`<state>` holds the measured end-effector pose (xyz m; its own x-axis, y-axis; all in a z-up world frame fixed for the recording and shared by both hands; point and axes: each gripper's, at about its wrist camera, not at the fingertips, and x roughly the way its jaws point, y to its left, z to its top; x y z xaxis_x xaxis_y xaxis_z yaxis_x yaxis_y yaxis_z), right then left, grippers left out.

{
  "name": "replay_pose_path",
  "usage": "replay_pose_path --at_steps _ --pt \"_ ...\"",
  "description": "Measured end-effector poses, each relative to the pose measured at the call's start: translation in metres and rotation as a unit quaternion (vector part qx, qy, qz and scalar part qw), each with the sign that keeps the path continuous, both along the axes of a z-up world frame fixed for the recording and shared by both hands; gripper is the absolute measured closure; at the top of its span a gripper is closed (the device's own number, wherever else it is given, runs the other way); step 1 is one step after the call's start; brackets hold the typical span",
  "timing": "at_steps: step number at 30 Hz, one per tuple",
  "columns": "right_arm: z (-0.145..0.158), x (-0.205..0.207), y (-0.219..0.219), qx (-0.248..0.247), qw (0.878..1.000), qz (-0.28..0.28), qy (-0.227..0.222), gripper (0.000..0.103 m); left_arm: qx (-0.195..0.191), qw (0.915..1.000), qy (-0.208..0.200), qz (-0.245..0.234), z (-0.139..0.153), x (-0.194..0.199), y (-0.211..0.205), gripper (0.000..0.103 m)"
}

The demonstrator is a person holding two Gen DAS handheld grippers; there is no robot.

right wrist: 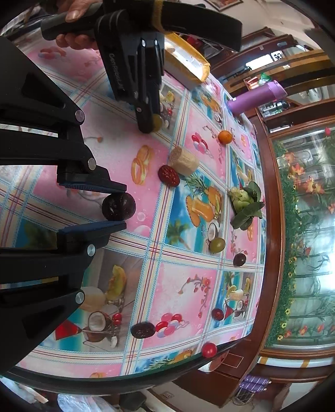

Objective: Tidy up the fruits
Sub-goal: 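Grasp a dark purple plum with the right tool while the left tool grasps a green grape, then carry the plum and green grape in both tools over the tray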

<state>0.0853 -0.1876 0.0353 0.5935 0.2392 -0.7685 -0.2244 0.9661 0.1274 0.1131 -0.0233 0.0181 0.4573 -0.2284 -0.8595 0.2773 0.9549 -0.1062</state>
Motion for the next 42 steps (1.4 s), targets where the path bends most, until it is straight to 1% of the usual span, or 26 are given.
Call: replay_pose_path --at_steps 5,13,19,30,35,42 --pt "0.001 -0.017 0.010 -0.007 1.000 0.003 0.003 0.082 -0.019 0.9997 0.001 0.012 0.007 -0.029 0.018 0.076" --pt "-0.003 -0.042 0.039 -0.009 1.000 0.016 0.017 0.082 -0.028 0.9993 -0.011 0.022 0.020 -0.066 0.048 0.075" --pt "0.000 -0.048 0.071 -0.004 0.999 0.029 0.021 0.082 -0.033 0.9985 -0.015 0.040 0.029 -0.085 0.085 0.075" --pt "0.018 -0.046 0.143 -0.007 0.997 0.080 0.001 0.082 -0.034 0.9939 -0.033 0.100 0.042 -0.102 0.167 0.075" --pt "0.022 -0.039 0.175 -0.003 0.995 0.103 -0.002 0.082 -0.038 0.9900 -0.035 0.131 0.044 -0.106 0.204 0.075" --pt "0.034 -0.026 0.223 -0.003 0.990 0.143 -0.015 0.082 -0.033 0.9833 -0.042 0.174 0.048 -0.105 0.252 0.075"
